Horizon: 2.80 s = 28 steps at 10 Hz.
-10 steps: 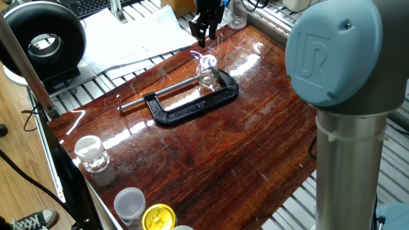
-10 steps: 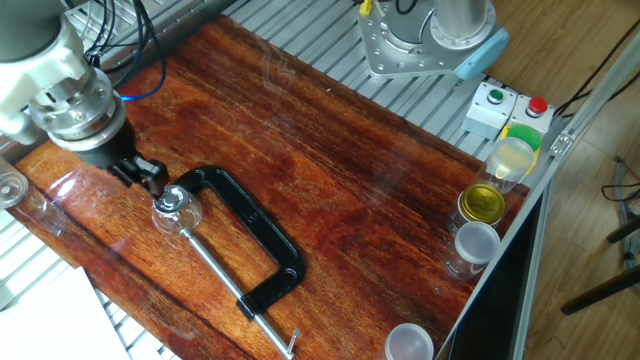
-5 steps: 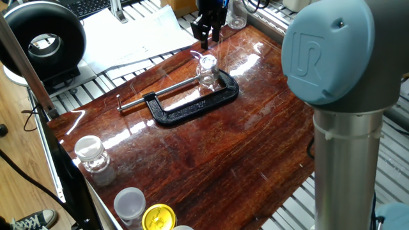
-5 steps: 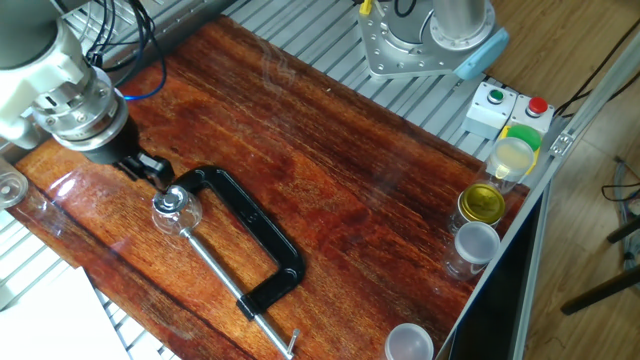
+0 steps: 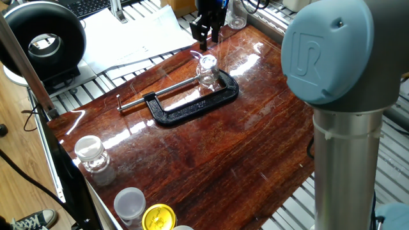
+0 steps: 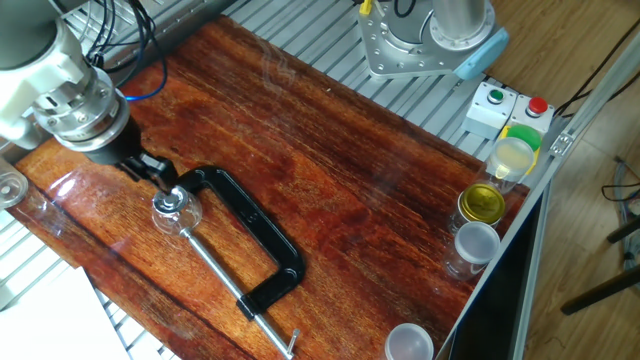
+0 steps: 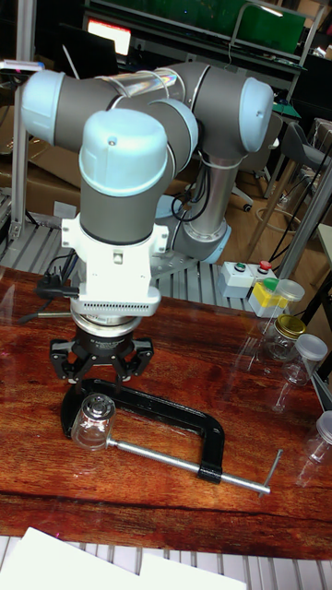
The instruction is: Unscrew the lid from the jar
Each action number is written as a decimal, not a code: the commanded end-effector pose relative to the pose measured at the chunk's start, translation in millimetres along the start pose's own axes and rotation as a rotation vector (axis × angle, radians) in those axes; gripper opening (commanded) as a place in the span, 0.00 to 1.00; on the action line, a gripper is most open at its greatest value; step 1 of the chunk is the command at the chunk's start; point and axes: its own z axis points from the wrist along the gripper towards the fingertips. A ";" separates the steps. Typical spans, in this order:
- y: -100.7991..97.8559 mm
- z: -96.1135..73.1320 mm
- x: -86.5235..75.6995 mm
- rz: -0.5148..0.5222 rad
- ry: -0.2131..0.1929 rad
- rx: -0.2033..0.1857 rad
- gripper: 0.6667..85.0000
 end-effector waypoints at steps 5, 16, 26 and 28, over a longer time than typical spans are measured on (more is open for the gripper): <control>1.6 28.7 -2.1 -0.014 -0.036 -0.014 0.69; 4.5 34.0 -2.7 0.034 -0.069 0.031 0.70; 6.3 49.3 -3.9 0.024 -0.101 0.027 0.73; 6.7 52.5 -5.6 0.025 -0.105 0.029 0.73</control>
